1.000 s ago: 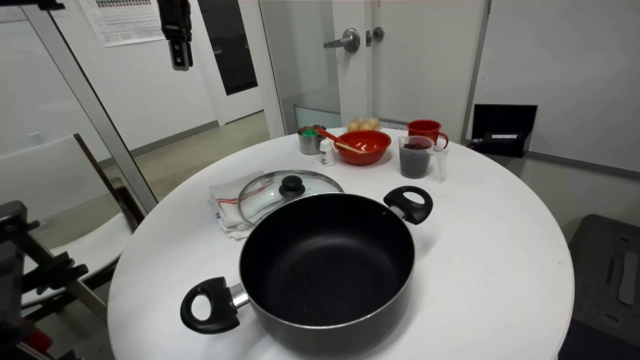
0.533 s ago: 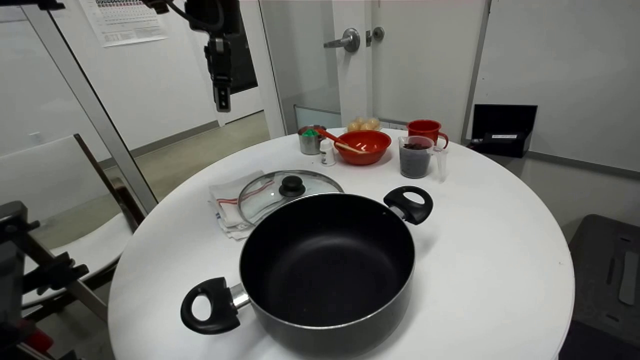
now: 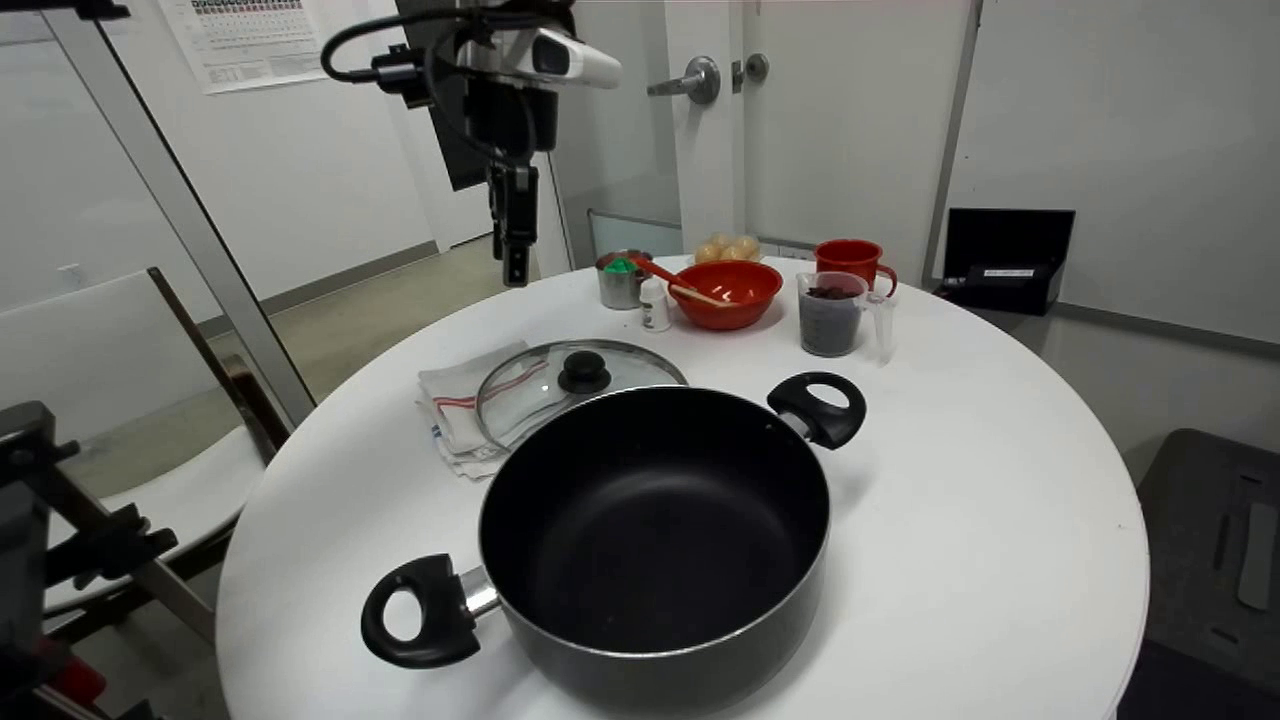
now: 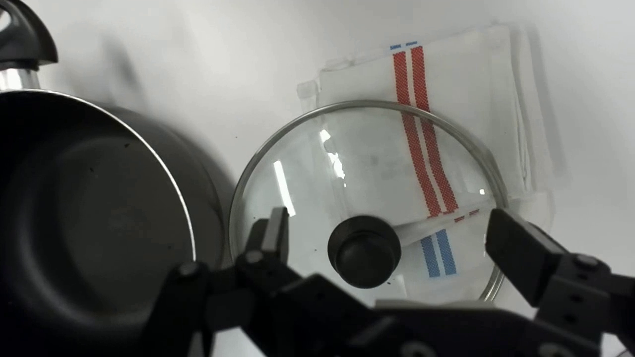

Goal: Put the lid on the pot

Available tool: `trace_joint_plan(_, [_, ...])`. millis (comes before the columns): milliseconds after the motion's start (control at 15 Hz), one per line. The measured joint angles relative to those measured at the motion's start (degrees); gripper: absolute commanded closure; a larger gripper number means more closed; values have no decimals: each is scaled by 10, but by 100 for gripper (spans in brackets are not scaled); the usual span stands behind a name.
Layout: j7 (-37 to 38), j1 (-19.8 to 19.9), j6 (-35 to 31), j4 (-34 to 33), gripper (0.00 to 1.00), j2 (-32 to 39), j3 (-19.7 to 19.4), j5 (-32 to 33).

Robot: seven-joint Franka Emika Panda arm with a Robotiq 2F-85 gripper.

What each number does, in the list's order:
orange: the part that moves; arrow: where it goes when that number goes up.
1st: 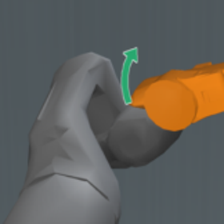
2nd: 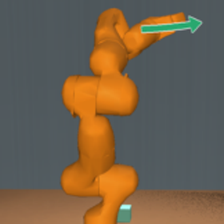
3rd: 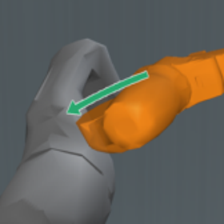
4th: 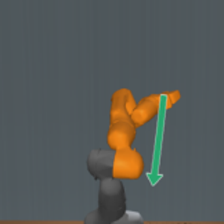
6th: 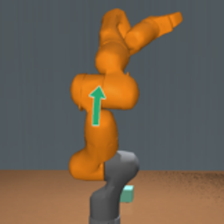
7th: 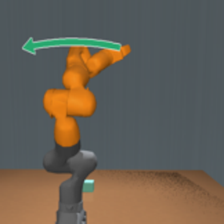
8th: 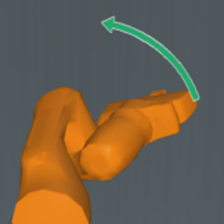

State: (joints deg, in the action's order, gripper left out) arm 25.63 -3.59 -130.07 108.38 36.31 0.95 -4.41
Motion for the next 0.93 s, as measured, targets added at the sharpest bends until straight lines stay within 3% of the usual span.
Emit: trace_joint_plan(933, [38, 1, 80, -211, 0, 194, -18, -49])
